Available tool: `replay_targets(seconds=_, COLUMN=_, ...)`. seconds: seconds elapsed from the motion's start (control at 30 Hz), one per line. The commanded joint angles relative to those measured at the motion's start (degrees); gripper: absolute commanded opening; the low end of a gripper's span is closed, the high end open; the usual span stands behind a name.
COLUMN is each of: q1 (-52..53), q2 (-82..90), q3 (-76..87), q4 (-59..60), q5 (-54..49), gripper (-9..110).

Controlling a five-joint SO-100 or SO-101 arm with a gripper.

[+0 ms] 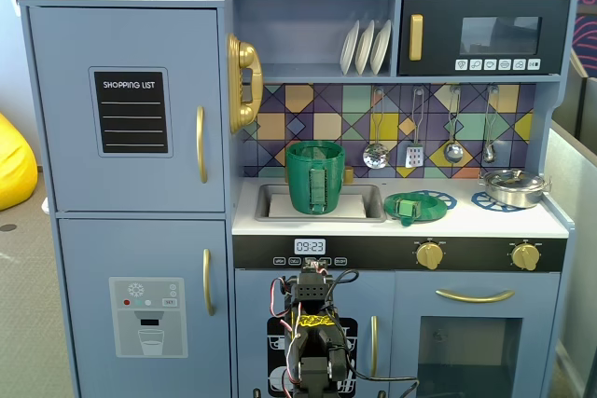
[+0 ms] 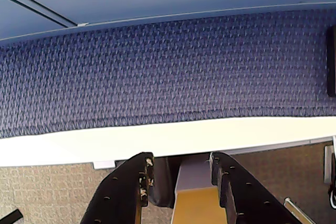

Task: Pick up the lid from the counter and put it on the green recipient

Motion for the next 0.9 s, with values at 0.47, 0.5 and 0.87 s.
replay_targets(seconds=0.47, q1=19.07, q2=-0.7, q3=-1.85, q4=1.58, q5=-2.81, gripper=0)
replay_targets(seconds=0.5, q1=22.76, q2=-1.41, q3=-3.34, q4=-2.02, q5=-1.93, gripper=2)
replay_targets(seconds=0.87, q1=40.17, q2=-16.44, q3=-16.87, q4=-62.05, q5=-5.01, gripper=26)
